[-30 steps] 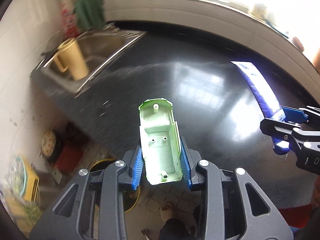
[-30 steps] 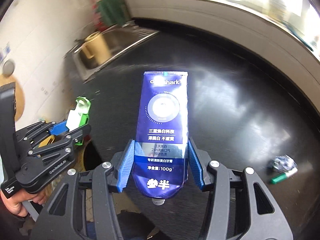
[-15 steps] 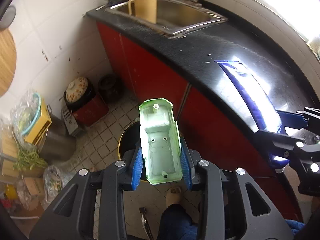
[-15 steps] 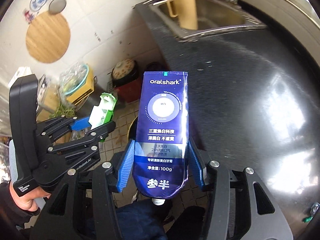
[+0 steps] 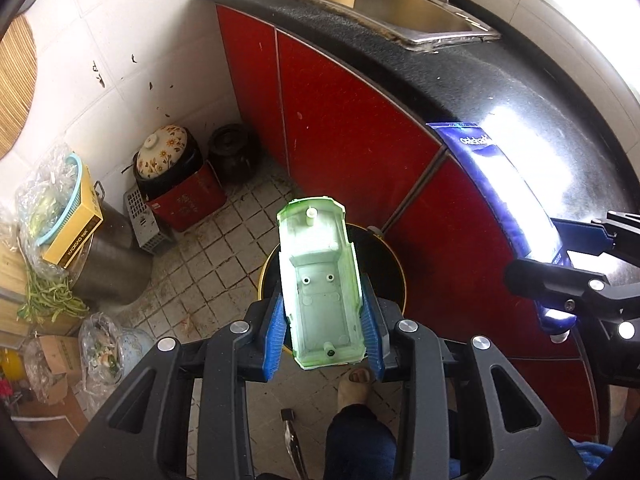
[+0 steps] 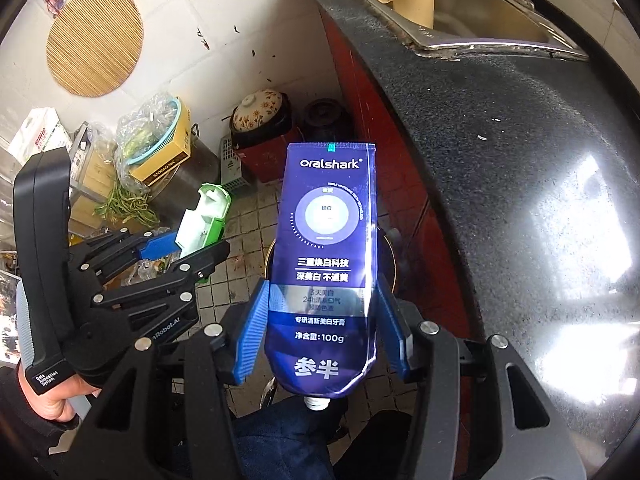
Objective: Collect trash
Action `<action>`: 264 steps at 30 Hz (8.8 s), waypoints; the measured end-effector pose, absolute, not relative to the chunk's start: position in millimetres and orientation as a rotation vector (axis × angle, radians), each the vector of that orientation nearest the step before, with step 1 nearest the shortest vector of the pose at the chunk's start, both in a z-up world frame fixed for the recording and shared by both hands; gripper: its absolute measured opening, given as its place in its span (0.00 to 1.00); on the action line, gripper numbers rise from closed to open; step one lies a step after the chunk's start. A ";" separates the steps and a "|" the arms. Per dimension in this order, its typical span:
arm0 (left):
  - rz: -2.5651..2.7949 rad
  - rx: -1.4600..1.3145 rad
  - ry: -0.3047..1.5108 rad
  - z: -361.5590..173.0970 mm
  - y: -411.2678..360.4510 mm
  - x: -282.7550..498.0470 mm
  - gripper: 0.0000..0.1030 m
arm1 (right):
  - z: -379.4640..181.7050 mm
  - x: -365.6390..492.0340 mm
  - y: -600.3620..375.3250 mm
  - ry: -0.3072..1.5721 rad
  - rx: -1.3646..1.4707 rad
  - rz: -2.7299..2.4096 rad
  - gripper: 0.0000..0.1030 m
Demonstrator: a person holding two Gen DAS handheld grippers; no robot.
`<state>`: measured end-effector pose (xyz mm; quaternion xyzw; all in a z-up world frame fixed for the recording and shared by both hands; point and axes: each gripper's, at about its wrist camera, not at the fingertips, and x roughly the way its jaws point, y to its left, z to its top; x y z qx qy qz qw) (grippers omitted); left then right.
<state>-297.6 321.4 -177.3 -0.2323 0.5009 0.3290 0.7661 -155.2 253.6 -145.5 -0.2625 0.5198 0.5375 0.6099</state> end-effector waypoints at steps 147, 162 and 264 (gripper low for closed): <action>0.593 -0.348 1.066 -133.7 225.5 -254.3 0.26 | -81.8 -98.7 129.6 1.137 -0.361 1.151 0.14; 0.673 -0.470 1.071 -186.5 309.6 -298.6 0.26 | -139.0 -153.6 252.2 1.271 -0.472 1.232 0.14; 0.009 0.047 1.029 -52.1 -49.4 17.5 0.90 | -10.8 9.2 -303.3 1.065 0.074 0.061 0.93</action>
